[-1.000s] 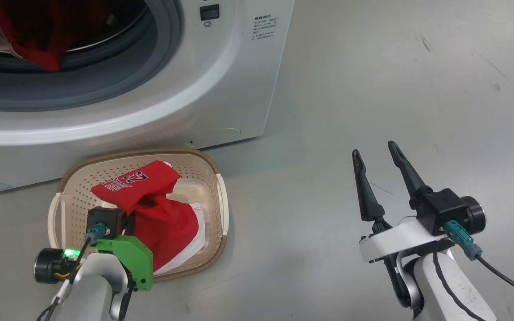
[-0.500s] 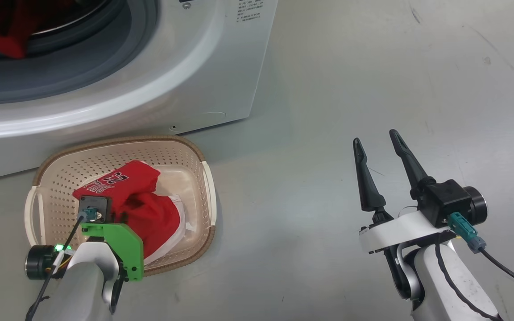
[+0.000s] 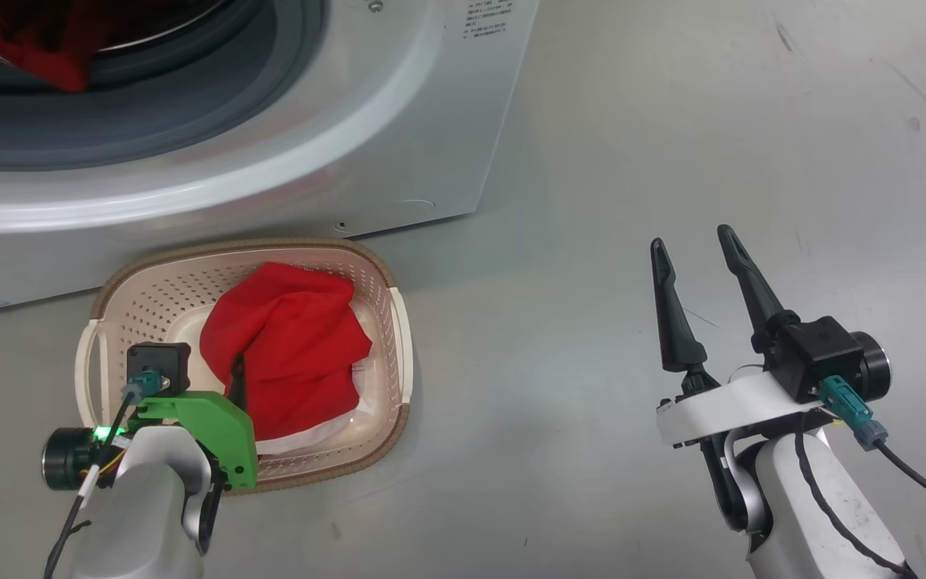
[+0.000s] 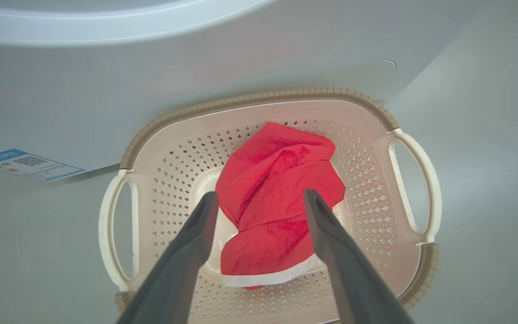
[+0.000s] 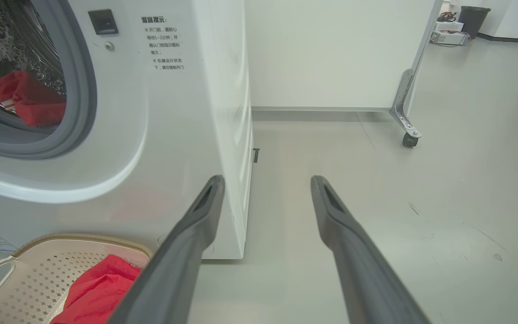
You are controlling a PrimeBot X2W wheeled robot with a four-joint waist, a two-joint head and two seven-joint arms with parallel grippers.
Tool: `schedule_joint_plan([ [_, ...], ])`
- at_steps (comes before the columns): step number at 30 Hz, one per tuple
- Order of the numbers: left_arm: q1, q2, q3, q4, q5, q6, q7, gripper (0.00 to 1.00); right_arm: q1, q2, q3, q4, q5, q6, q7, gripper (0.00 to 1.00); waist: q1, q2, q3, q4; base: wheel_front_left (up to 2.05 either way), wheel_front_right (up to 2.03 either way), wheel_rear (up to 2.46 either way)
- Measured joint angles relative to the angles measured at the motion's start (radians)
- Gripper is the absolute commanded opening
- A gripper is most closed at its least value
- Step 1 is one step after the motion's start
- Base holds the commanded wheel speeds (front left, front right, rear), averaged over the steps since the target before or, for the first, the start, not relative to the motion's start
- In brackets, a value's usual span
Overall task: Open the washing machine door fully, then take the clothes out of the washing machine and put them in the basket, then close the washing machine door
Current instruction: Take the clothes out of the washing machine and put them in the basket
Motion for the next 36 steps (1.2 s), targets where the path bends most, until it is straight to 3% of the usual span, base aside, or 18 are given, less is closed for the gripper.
schedule_joint_plan([
  [11,0.000,-0.007,0.016,-0.087,-0.019,-0.009,-0.184,1.00,0.002,-0.006,-0.020,0.029,-0.007,0.000,0.000,1.00,0.0000,0.0000,-0.053,0.045,0.00,0.00,0.00],
  [30,0.114,-0.010,0.032,-0.342,-0.022,-0.012,-0.198,1.00,0.079,-0.030,-0.035,0.071,-0.009,-0.001,0.000,1.00,0.0000,0.0000,-0.219,0.122,0.00,0.00,0.00],
  [36,0.190,-0.010,0.036,-0.443,-0.012,0.010,-0.198,1.00,0.101,-0.031,-0.033,0.070,-0.009,-0.001,0.000,1.00,0.0000,0.0000,-0.268,0.139,0.00,0.00,0.00],
])
